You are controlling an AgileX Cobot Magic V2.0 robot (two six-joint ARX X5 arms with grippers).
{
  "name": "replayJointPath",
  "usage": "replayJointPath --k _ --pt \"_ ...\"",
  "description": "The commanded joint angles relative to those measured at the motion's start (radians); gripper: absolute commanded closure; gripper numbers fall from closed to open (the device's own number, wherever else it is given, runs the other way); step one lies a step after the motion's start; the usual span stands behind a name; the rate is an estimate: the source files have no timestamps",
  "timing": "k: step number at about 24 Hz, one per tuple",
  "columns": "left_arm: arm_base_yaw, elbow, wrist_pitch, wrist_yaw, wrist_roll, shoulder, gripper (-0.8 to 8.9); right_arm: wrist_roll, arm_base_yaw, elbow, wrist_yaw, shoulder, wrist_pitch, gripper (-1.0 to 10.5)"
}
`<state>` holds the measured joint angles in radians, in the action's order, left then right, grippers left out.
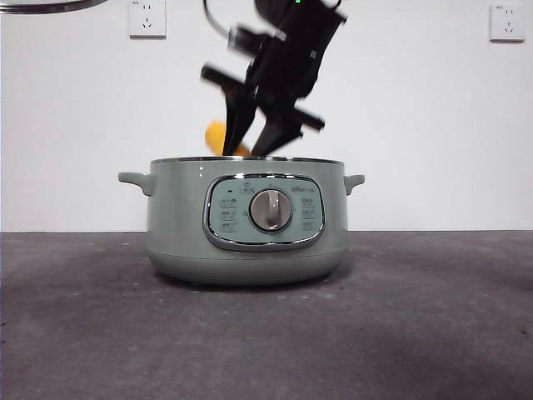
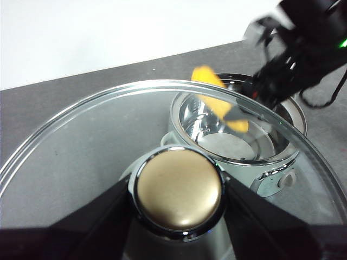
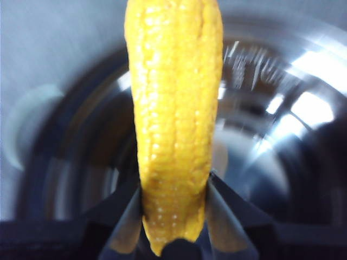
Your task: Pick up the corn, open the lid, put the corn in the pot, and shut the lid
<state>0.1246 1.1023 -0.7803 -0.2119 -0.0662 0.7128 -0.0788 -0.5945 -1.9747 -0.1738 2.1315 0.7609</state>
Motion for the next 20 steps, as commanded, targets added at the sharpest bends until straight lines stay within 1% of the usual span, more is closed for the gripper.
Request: replayJointPath --k 1,3,7,9,12,15,20 --pt "-0.003 0.008 0.038 -0.005 0.009 -0.009 8.21 0.011 -0.009 -0.005 0.021 0.039 0.017 9.6" --pt "-0.003 0.008 0.036 -0.007 0.009 -0.008 8.21 0.013 -0.011 -0.005 0.041 0.052 0.04 9.6" --pt "-0.003 0.008 0.04 -0.051 0.01 -0.008 8.21 0.031 -0.014 -0.005 0.089 0.063 0.081 9.6" --pt "-0.003 0.008 0.039 -0.057 0.01 -0.007 8.21 0.034 -0.014 -0.005 0.104 0.063 0.099 9.6" --pt "-0.003 0.008 0.035 -0.06 0.01 -0.006 8.21 0.039 -0.013 -0.005 0.106 0.063 0.128 9.6" --pt "-0.003 0.008 0.034 -0.085 0.01 -0.006 8.21 0.058 -0.013 -0.005 0.115 0.071 0.153 9.6" --pt "-0.003 0.008 0.028 -0.109 0.01 -0.006 8.21 0.056 -0.013 -0.005 0.119 0.097 0.169 9.6"
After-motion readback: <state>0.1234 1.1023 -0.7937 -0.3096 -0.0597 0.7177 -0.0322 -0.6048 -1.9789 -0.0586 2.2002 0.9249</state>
